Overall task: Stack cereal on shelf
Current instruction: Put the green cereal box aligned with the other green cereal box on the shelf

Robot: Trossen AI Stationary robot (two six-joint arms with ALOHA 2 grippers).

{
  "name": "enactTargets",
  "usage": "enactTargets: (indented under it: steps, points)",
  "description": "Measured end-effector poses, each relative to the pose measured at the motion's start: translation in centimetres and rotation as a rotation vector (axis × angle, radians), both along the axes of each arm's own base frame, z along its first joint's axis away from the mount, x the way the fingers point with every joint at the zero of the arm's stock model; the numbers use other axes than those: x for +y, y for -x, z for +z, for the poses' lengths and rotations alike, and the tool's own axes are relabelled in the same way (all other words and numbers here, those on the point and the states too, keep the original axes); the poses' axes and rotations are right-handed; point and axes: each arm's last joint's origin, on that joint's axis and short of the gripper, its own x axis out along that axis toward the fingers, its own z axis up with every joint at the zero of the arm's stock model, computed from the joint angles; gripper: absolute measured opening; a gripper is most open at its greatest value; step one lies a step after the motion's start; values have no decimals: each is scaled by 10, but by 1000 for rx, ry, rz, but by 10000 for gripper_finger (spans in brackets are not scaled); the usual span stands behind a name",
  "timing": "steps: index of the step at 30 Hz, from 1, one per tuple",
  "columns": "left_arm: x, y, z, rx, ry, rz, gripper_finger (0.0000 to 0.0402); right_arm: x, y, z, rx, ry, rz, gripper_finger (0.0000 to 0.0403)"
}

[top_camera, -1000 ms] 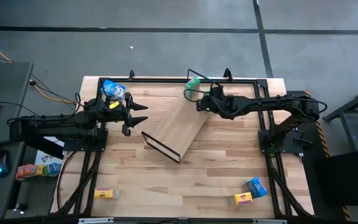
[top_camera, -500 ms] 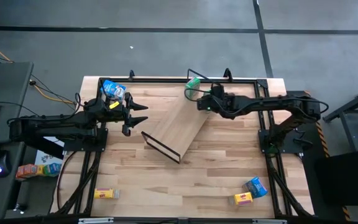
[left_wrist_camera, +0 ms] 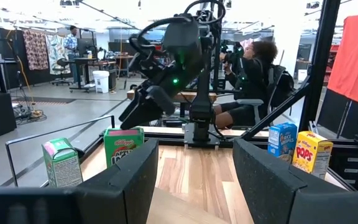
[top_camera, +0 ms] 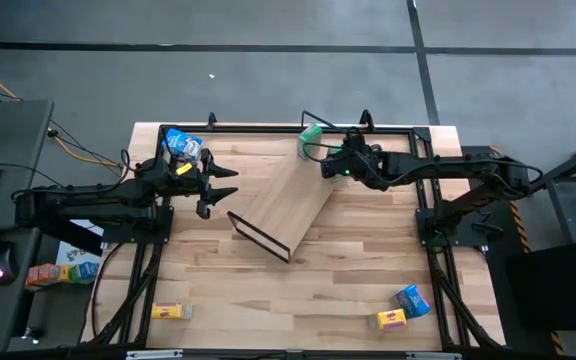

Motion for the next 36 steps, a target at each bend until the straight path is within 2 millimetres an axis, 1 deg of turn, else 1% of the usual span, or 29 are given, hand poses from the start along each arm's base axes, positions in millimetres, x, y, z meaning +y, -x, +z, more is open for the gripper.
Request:
enactTargets:
  steps: [9,15,24,31,36]
  points:
    - [0,0,0,2,1,0,198,12,6,15,-39,22,52,303]
    - [0,0,0,2,1,0,198,14,11,19,-3,22,118,303]
    - [0,0,0,3,1,1,198,15,18,28,-8,35,167,303]
    - [0,0,0,3,1,0,198,17,27,38,42,88,250,303]
    - [0,0,0,3,1,0,198,18,39,51,35,130,285,302]
